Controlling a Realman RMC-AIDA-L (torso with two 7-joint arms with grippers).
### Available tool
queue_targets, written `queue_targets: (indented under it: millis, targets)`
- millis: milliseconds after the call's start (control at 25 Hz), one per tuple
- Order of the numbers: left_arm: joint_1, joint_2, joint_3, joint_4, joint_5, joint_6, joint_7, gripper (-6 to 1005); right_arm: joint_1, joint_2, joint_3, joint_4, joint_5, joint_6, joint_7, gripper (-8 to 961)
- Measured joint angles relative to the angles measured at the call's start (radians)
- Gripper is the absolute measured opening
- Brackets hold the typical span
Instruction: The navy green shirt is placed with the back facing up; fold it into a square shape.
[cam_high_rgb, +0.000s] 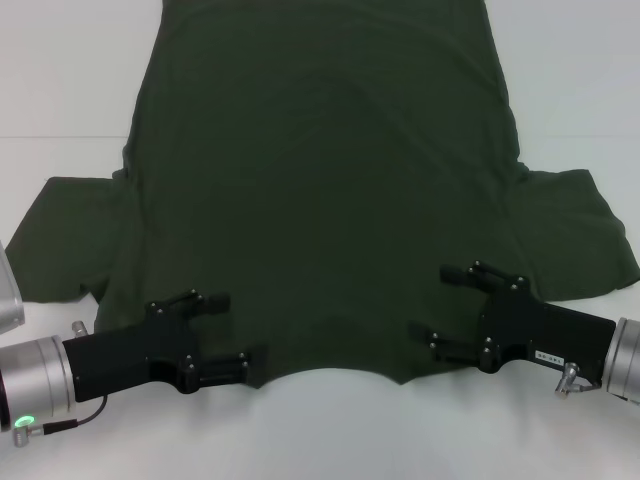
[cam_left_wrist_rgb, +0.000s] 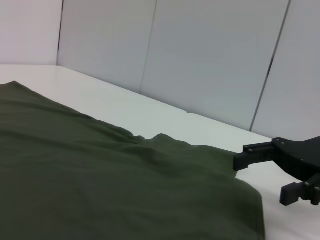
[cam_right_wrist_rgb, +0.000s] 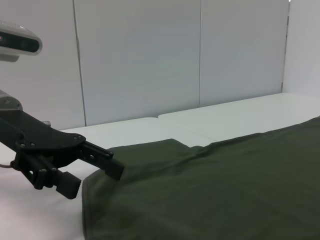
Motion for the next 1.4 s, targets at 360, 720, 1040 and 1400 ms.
queue_targets:
  millis: [360,720,1040,1400]
  targets:
    - [-0.003,0.0,-0.002,0.0,0.0,-0.009,0.0,932,-0.002,0.0,0.0,-0.001,0.001,0.001,0.0,928]
    - [-0.002,-0.001,-0.01,-0.002,0.0,-0.017,0.0,933,-0.002,0.0,0.001,-0.001,0.015,0.008,0.0,928]
    - [-0.003,0.0,-0.051,-0.009,-0.001,-0.017,-0.036,933,-0.004,0.0,0.001,0.0,0.016,0.008,0.0,928]
    - [-0.035,0.032,-0.087,-0.008,-0.002,-0.038,-0.312,933,-0.001,0.0,0.001,0.012,0.04,0.024,0.0,927]
